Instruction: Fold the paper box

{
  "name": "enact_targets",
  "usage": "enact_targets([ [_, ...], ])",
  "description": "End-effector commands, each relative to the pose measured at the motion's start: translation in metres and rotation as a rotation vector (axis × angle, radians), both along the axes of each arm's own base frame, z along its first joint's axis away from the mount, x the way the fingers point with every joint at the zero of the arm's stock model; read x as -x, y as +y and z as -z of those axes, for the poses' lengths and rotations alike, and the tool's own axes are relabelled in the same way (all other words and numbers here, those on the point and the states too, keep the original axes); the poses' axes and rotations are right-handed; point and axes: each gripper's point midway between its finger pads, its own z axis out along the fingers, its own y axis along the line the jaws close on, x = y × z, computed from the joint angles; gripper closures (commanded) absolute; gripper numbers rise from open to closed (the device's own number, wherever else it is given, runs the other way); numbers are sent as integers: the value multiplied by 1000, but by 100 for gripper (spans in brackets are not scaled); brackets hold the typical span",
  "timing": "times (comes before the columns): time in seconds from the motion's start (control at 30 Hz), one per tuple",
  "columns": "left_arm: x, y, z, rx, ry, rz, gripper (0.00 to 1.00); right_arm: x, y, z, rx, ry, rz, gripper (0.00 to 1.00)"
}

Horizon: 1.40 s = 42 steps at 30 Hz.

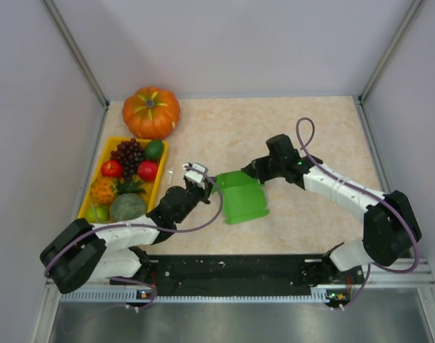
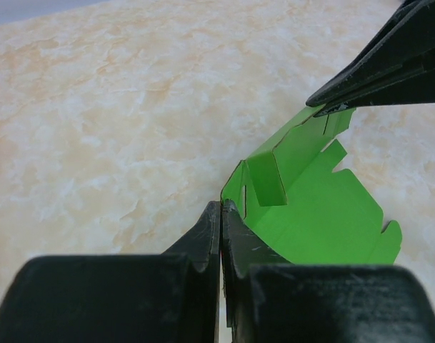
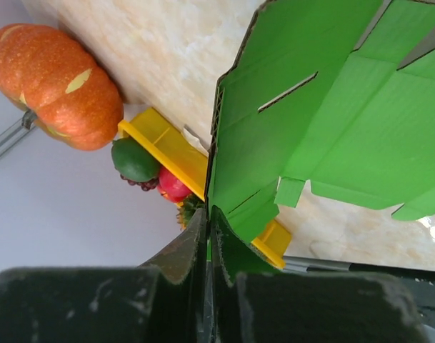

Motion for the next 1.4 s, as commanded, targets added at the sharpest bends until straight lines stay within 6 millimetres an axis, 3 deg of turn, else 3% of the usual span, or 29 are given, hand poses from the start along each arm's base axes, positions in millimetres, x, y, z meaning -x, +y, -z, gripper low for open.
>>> enact_targets([
  [0.0,-4,-1,1,59,13,-31,100,-1,10,1,-14,-83,-31,100],
  [0.07,-4,-2,8,65,40,-38,99,-3,7,2,-10,-123,-28,100],
  [0.1,-4,-2,9,80,55,-47,99,1,4,13,0,-121,-29,100],
  [0.17,-7,1,16,88,80,-76,97,-3,6,10,-11,-182,-30,100],
  [0.2,-6,2,21,99,99,-85,95,1,3,20,0,-181,-39,100],
  [0.27,-6,2,26,104,110,-90,93,-4,10,9,-37,-284,-54,100],
  [0.3,-4,3,31,108,124,-90,91,-2,7,16,-29,-306,-56,100],
  [0.47,5,5,39,131,156,-76,84,0,5,10,34,-448,-99,100],
  [0.6,16,-1,43,139,194,-19,81,10,0,25,52,-477,-118,100],
  [0.73,20,-6,45,163,228,6,88,15,-1,29,19,-516,-112,100],
  [0.87,13,-7,47,169,250,-43,98,18,2,28,7,-541,-115,100],
  [0.9,8,-11,39,192,252,-66,100,18,2,27,6,-544,-112,100],
  [0.97,2,-7,43,196,268,-145,100,18,5,27,-2,-546,-109,100],
  [1.1,0,-24,24,282,261,-108,100,17,10,21,-35,-572,-115,100],
  [1.2,2,-9,28,288,315,-183,88,16,14,14,-54,-598,-123,100],
  [1.23,7,-2,32,280,321,-187,77,16,14,12,-62,-605,-124,100],
  [1.3,13,7,14,294,276,-147,65,13,17,7,-78,-646,-142,100],
  [1.33,13,10,1,306,250,-128,64,15,20,6,-88,-655,-166,100],
  [1.37,15,12,2,282,261,-120,64,14,21,6,-95,-664,-173,100],
])
